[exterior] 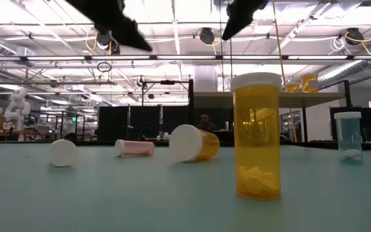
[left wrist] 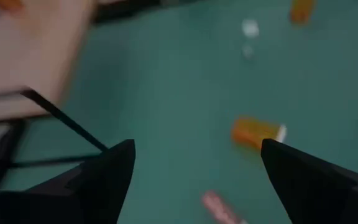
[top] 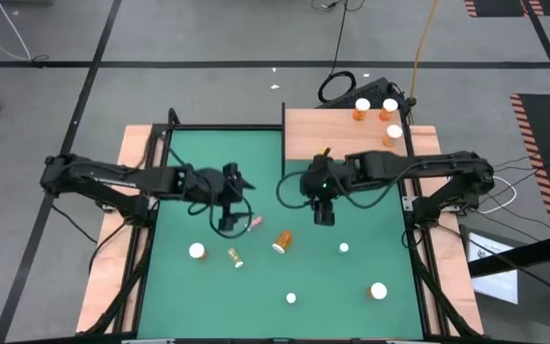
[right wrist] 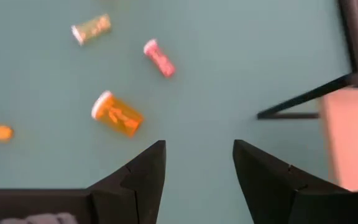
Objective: Pick and place medicine bottles onto shelf by color
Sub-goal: Put the orange pill bottle on the shelf
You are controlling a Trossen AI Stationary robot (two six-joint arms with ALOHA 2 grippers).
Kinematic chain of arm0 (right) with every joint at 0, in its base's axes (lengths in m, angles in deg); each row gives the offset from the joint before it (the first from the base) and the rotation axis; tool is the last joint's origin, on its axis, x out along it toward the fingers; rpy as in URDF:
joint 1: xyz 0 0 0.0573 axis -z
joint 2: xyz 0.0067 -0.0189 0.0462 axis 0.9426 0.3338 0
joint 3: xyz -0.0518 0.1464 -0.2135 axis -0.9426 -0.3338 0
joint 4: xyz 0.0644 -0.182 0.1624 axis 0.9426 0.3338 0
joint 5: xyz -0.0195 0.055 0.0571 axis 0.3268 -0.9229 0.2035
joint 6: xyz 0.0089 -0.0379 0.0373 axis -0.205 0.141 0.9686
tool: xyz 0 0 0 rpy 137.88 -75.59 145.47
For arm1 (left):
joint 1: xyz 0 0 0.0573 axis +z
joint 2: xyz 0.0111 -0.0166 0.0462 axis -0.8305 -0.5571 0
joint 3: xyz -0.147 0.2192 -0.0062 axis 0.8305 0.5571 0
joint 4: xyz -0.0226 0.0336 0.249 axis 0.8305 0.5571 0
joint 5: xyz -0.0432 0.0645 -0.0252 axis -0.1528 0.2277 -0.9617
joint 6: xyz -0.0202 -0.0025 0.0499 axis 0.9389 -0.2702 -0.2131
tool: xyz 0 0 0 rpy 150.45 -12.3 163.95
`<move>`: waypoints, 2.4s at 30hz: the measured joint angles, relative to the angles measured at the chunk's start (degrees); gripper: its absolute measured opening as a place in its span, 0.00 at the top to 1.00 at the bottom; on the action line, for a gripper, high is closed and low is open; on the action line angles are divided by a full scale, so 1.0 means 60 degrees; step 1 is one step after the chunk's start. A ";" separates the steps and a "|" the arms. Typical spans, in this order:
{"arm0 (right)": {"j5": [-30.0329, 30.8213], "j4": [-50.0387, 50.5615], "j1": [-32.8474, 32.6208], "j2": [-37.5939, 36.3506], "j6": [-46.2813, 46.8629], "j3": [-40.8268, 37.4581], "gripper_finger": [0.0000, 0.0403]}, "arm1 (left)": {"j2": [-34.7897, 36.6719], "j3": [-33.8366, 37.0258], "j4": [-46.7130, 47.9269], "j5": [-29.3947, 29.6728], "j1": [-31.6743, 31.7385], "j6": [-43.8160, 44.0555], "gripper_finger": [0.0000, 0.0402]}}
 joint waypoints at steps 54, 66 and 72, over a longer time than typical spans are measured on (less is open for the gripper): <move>-0.2536 -0.8934 -0.0855 0.2952 -0.1056 -0.4853 0.24 | -0.1472 0.1619 -0.3676 0.0211 -0.1238 -0.0065 0.31; -0.2514 -0.9239 -0.0714 0.3146 -0.1988 -0.4864 0.32 | -0.1472 0.1974 -0.4075 0.0213 -0.1201 0.0092 0.32; -0.2506 -0.9149 -0.0716 0.3144 -0.1987 -0.4864 0.45 | -0.1472 0.1974 -0.4112 0.0222 -0.1201 0.0160 0.32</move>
